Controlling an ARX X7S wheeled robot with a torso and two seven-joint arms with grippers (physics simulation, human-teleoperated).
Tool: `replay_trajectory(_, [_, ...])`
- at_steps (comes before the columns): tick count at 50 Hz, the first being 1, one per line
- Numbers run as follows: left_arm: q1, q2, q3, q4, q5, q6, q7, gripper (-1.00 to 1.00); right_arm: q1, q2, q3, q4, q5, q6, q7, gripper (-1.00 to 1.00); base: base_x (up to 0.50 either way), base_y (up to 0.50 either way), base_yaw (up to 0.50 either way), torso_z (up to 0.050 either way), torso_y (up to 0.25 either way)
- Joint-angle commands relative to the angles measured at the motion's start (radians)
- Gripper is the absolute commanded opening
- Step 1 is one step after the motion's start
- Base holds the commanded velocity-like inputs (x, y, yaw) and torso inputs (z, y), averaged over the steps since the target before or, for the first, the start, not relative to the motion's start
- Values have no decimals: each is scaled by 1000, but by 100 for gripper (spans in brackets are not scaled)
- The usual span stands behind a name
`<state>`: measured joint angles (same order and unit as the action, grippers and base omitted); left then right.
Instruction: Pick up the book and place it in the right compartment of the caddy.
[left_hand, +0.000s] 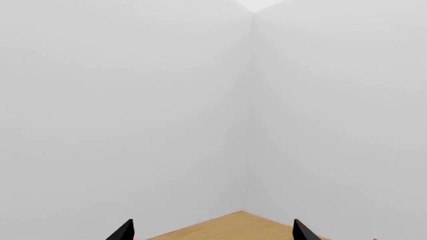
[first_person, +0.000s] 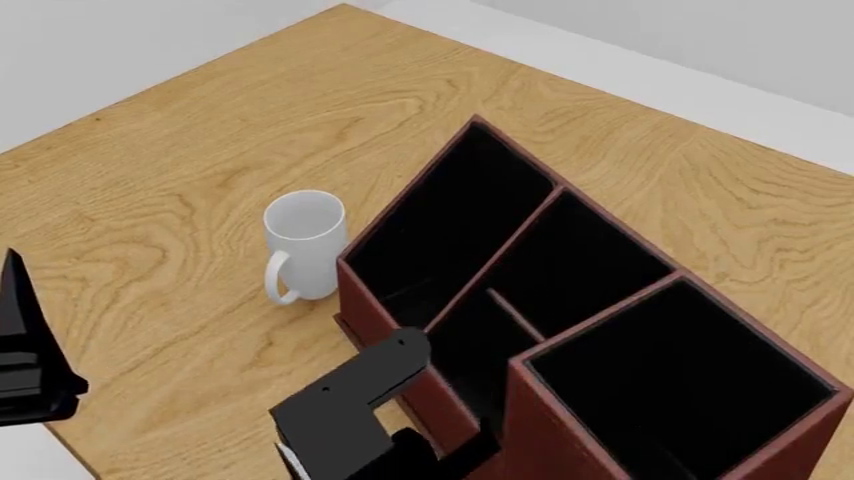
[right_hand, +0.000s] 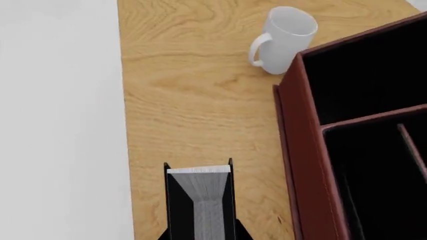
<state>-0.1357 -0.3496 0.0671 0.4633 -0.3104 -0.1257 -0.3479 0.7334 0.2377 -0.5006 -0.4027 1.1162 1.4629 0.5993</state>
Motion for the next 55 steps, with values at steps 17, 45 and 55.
replay_trajectory(17, [-4, -14, -33, 11, -44, -8, -12, 100, 401, -14, 92, 62, 556, 41, 446, -100, 0, 0, 0, 0, 1])
replay_trajectory(45, [-5, -27, -56, 22, -72, -13, -25, 100, 802, 88, 18, 205, 897, -66, 696, -100, 0, 0, 0, 0, 1])
replay_trajectory(55, [-2, -29, -56, 27, -75, -10, -27, 100, 936, 118, 7, 294, 913, -72, 698, -100, 0, 0, 0, 0, 1])
